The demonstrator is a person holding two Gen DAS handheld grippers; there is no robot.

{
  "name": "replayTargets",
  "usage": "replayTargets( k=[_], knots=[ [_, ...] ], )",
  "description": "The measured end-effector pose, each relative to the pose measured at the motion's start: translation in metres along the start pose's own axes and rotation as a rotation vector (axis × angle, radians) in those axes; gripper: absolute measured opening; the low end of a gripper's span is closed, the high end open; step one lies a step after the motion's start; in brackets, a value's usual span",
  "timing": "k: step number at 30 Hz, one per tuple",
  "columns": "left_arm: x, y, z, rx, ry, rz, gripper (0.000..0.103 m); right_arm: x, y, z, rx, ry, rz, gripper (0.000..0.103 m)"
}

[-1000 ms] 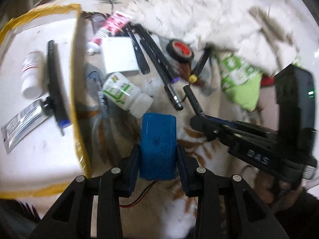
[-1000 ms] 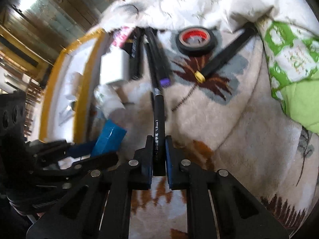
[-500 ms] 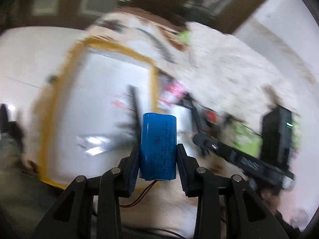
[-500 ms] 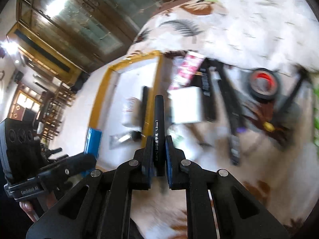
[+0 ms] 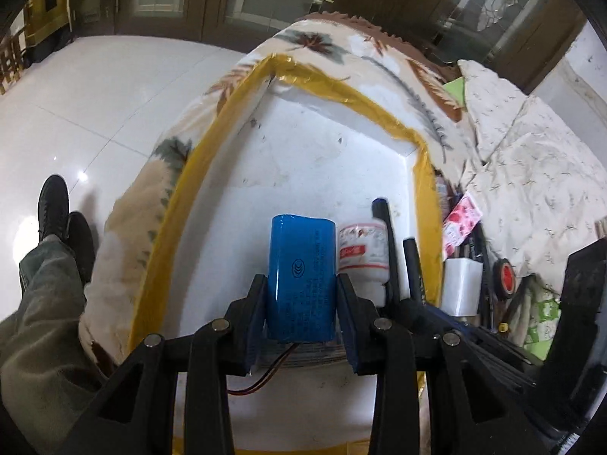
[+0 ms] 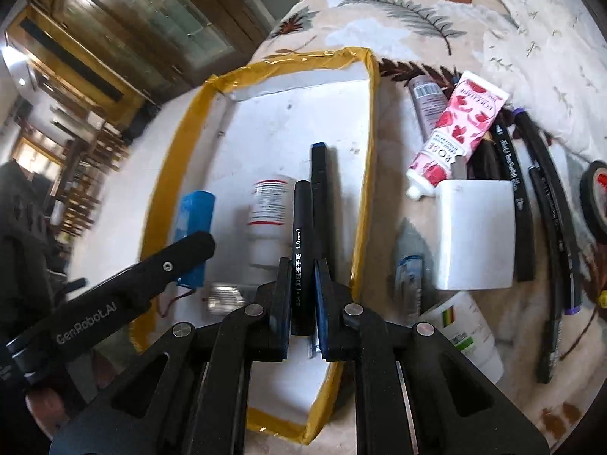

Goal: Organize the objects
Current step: 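Carry the blue battery and black marker over the tray with both tools, then open the right tool to drop the black marker into the tray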

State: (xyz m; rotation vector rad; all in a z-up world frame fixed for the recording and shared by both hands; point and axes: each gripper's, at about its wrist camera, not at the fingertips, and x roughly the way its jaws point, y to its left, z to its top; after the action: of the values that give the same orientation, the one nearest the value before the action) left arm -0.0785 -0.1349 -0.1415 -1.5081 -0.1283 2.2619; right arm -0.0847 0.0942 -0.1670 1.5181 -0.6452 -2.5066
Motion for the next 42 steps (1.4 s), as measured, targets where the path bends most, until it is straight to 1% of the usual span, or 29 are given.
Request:
replayTargets(
  k=[4, 6, 10, 14, 17, 19, 20, 21, 22, 23, 24, 25, 26, 27, 28, 30, 33, 34, 35, 37, 40, 42],
  knots=[
    [0.003, -0.001, -0.003, -0.003, -0.007, 0.003, 0.036, 0.007, 0.000, 0.002, -0.013, 0.008, -0.012, 0.011],
    [0.002, 0.001, -0.002, -0.007, -0.022, 0.025, 0.036, 0.008, 0.001, 0.000, -0.022, 0.012, -0.006, 0.011],
    [0.006, 0.004, -0.001, -0.020, -0.012, 0.028, 0.036, 0.010, 0.006, -0.001, -0.036, 0.022, -0.003, 0.012],
    [0.013, 0.003, -0.003, -0.009, 0.014, 0.049, 0.036, 0.010, 0.005, 0.000, -0.030, 0.019, -0.004, 0.012],
    [0.013, 0.001, -0.005, 0.010, 0.011, 0.055, 0.037, 0.010, 0.005, 0.001, -0.029, 0.022, -0.007, 0.013],
    [0.012, 0.003, -0.004, -0.008, 0.011, 0.033, 0.037, 0.009, 0.006, 0.002, -0.030, 0.018, -0.008, 0.024],
    [0.012, 0.005, -0.004, -0.018, 0.011, 0.023, 0.037, 0.007, 0.006, 0.001, -0.028, 0.012, -0.004, 0.025],
    [0.010, 0.006, -0.004, -0.030, 0.006, 0.012, 0.038, 0.005, 0.006, 0.001, -0.025, 0.009, 0.005, 0.028],
    [0.006, 0.007, -0.004, -0.046, -0.013, -0.012, 0.041, 0.002, 0.005, 0.001, -0.021, 0.004, 0.014, 0.034],
    [0.004, 0.007, -0.005, -0.051, -0.023, -0.018, 0.049, -0.002, 0.005, 0.000, -0.021, -0.005, 0.017, 0.037],
    [-0.001, 0.005, -0.006, -0.053, -0.039, -0.019, 0.061, -0.006, 0.004, -0.001, -0.023, -0.014, 0.016, 0.042],
    [-0.006, 0.003, -0.007, -0.054, -0.063, -0.017, 0.067, -0.009, 0.002, -0.002, -0.021, -0.019, 0.019, 0.043],
    [-0.011, 0.001, -0.008, -0.053, -0.093, -0.013, 0.077, -0.013, -0.001, -0.004, -0.014, -0.021, 0.038, 0.043],
    [-0.015, -0.002, -0.009, -0.049, -0.111, -0.015, 0.078, -0.016, -0.003, -0.005, -0.008, -0.023, 0.053, 0.043],
    [-0.020, -0.005, -0.011, -0.043, -0.124, -0.026, 0.078, -0.021, -0.006, -0.007, -0.004, -0.028, 0.063, 0.045],
    [-0.026, -0.012, -0.012, -0.034, -0.126, -0.060, 0.078, -0.032, -0.009, -0.011, -0.010, -0.042, 0.072, 0.049],
    [-0.038, -0.023, -0.018, -0.015, -0.150, -0.089, 0.078, -0.055, -0.021, -0.024, -0.008, -0.062, 0.146, 0.049],
    [-0.041, -0.026, -0.020, -0.006, -0.151, -0.108, 0.078, -0.061, -0.026, -0.027, -0.002, -0.068, 0.157, 0.049],
    [-0.043, -0.032, -0.023, 0.009, -0.145, -0.128, 0.078, -0.067, -0.035, -0.032, 0.006, -0.071, 0.148, 0.049],
    [-0.041, -0.043, -0.031, 0.045, -0.126, -0.159, 0.078, -0.076, -0.056, -0.038, 0.034, -0.088, 0.084, 0.049],
    [-0.026, -0.055, -0.041, 0.096, -0.057, -0.176, 0.078, -0.085, -0.104, -0.044, 0.143, -0.084, -0.007, 0.049],
    [-0.019, -0.060, -0.044, 0.114, -0.007, -0.209, 0.078, -0.091, -0.128, -0.047, 0.175, -0.089, -0.049, 0.049]
  ],
)
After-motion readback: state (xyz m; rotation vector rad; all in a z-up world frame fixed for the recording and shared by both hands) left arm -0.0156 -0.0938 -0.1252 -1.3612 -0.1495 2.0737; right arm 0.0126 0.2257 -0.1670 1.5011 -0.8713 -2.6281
